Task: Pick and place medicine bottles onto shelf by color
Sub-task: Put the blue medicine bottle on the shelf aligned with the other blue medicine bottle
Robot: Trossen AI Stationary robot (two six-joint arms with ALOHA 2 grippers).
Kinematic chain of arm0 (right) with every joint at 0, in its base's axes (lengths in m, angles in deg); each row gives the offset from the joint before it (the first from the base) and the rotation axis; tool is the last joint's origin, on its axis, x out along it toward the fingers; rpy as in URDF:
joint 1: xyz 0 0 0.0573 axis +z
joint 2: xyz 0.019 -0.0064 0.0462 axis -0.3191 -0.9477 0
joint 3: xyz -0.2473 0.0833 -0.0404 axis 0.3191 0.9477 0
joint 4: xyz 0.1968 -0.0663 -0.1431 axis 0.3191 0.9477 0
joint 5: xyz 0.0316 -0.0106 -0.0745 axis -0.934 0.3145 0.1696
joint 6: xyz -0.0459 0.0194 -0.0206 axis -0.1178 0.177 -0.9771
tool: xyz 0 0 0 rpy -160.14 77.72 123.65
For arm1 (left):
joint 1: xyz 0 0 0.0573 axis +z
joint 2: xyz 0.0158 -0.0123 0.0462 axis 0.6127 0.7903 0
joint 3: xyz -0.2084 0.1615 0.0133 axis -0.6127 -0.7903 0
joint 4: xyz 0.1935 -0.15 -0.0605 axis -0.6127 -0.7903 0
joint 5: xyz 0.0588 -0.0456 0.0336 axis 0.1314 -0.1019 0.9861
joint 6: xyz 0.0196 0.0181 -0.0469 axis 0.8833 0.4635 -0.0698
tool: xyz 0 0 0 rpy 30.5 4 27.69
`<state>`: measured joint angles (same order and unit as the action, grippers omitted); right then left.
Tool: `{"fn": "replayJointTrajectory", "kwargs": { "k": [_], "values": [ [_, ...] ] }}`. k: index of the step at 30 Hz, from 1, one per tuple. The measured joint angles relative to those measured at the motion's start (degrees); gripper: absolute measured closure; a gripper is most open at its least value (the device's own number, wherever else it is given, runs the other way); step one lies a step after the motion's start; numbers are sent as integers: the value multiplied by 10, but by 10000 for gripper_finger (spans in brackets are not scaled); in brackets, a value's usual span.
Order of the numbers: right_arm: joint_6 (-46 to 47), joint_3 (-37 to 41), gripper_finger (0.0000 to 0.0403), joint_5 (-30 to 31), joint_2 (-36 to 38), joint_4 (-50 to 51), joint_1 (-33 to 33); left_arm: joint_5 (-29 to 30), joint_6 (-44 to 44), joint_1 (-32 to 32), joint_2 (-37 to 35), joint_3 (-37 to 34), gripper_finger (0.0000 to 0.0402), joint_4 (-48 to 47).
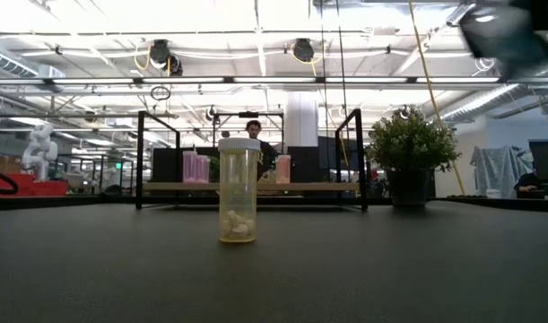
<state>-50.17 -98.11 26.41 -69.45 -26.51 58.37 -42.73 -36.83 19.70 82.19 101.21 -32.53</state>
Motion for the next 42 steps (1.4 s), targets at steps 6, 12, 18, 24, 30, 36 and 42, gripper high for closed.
{"fn": "replayJointTrajectory", "kwargs": {
  "k": [6,12,18,24,30,36,42],
  "values": [
    [57,-1,302,53,8,-192,-137,-22,40,57,9,-1,237,86],
    [109,-2,302,51,-23,-333,-236,-152,103,126,6,-1,163,70],
    [62,-2,302,5,-52,-407,-273,-276,90,191,21,51,134,-56],
    [62,-2,302,21,-89,-416,-286,-315,221,207,34,133,133,-142],
    [38,-2,302,20,-107,-463,-289,-359,250,218,62,136,133,-154],
    [7,-3,302,21,-110,-506,-289,-359,251,217,78,136,133,-133],
    [7,-3,302,20,-110,-507,-289,-360,249,217,78,136,158,-134]
  ]
}}
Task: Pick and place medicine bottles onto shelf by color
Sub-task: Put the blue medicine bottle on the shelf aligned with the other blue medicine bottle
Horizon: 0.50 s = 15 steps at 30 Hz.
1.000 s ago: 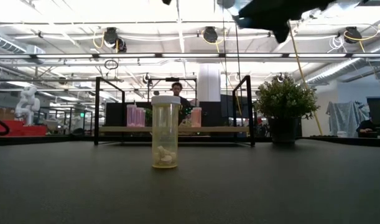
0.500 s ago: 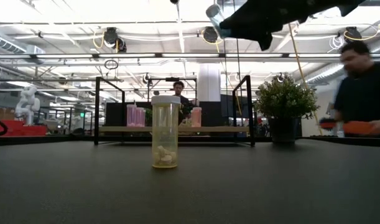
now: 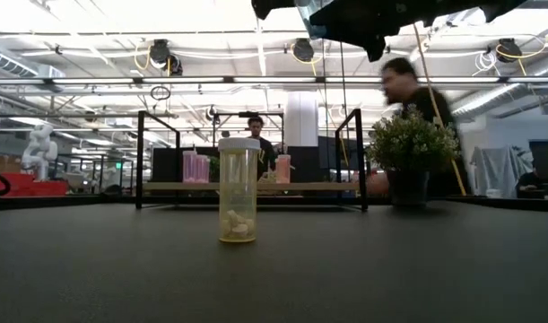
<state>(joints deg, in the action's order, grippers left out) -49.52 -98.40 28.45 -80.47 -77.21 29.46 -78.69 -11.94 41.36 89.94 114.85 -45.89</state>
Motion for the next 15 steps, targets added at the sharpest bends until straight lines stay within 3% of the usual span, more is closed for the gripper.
{"fn": "replayJointTrajectory", "kwargs": {
  "k": [8,15],
  "values": [
    [-11,0,302,-16,0,-29,0,14,-25,-7,0,0,231,-20],
    [-23,0,302,-17,0,-31,0,19,-44,-10,0,0,267,-18]
  ]
}}
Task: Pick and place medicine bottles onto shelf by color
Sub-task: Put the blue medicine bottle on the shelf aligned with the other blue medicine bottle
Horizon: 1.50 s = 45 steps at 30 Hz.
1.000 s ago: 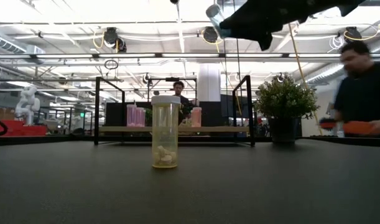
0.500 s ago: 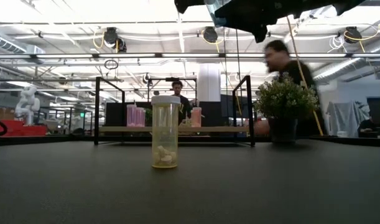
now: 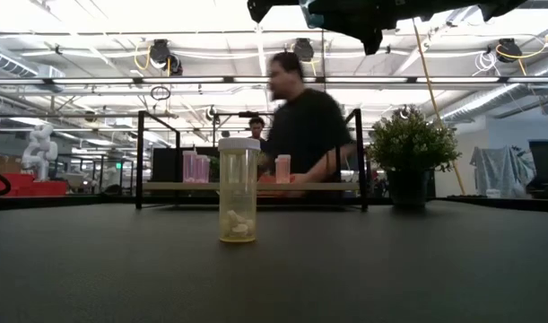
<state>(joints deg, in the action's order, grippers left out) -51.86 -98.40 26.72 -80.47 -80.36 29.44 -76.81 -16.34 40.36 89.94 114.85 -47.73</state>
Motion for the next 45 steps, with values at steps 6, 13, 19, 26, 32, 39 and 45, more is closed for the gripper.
{"fn": "replayJointTrajectory", "kwargs": {
  "k": [6,13,19,26,32,39,45],
  "values": [
    [1,0,302,0,1,-2,0,2,2,-1,0,-1,258,27],
    [7,0,302,0,0,4,0,2,30,1,-1,0,206,36],
    [9,0,302,4,0,5,0,2,35,8,-1,0,175,34],
    [13,0,302,3,0,5,0,1,35,2,-1,0,205,33],
    [17,0,302,0,0,5,0,0,29,-1,-1,0,237,40],
    [16,0,302,-1,0,6,0,1,19,0,-1,0,272,29],
    [16,0,302,-14,0,6,-2,2,20,-1,-1,0,263,30]
  ]
}}
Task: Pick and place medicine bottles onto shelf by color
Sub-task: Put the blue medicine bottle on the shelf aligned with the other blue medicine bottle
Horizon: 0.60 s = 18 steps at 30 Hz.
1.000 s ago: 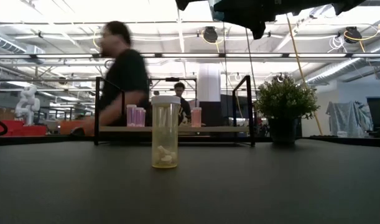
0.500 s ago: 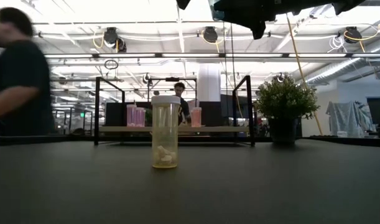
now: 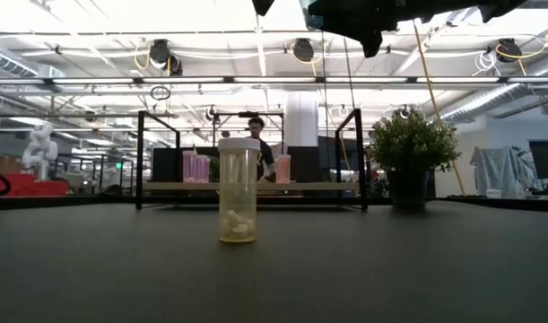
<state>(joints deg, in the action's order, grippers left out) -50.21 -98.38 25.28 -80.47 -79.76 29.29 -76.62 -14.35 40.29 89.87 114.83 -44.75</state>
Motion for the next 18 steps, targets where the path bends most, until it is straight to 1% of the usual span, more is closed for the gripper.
{"fn": "replayJointTrajectory", "kwargs": {
  "k": [3,7,10,13,18],
  "values": [
    [0,0,302,1,0,-5,0,18,2,0,0,0,232,3],
    [-1,0,302,0,0,-7,-2,26,16,1,0,0,185,4],
    [-1,0,302,0,0,-7,-5,26,27,3,0,0,166,5],
    [-1,0,302,0,0,-7,-8,22,36,4,0,0,168,5],
    [-1,0,302,0,0,-7,-13,6,47,4,0,0,206,0]
  ]
}}
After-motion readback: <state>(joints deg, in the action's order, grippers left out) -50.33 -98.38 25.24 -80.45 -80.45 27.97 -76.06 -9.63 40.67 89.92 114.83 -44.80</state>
